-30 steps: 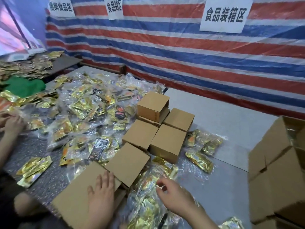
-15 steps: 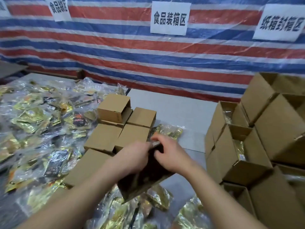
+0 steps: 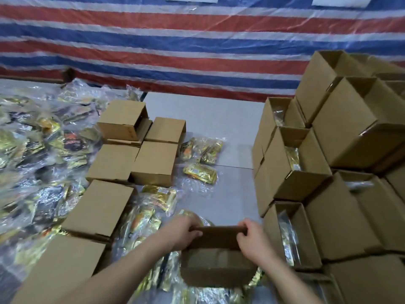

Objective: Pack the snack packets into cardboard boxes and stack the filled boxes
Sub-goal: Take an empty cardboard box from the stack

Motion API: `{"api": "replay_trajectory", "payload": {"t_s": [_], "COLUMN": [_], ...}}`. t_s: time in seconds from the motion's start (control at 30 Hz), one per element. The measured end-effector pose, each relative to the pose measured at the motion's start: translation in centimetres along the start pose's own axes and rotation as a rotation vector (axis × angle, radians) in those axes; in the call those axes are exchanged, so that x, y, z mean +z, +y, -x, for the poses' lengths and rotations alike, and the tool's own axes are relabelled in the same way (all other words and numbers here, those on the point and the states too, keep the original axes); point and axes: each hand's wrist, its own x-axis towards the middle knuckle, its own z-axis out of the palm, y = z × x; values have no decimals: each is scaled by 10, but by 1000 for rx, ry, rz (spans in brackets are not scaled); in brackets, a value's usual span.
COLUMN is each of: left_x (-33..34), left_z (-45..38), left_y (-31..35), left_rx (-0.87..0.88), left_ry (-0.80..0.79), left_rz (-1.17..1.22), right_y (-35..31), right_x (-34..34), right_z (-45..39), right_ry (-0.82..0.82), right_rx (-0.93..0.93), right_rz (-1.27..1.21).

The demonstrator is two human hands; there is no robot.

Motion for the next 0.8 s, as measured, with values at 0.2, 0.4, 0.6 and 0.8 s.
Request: {"api": "replay_trajectory", "payload": {"t_s": [0.2,0.4,0.6,0.8], "left_x": [34,30,25,7], "left_z": [-8,-20,-32,-82], "left_y": [-11,-13,-14,-45], "left_rx": [-20,56,27,-1], "left_ry": [-18,41,-11,74], "left_rz": [-14,-75,45,-170], "right_y": [20,19,18,23], "right_x": [33,23,22,20], "right_z": [19,7,-4,-9], "right_ry": [-23,10,-24,-110], "right_rx": [94,60,57,82], "right_rz": [-87,-91,-92,-160]}}
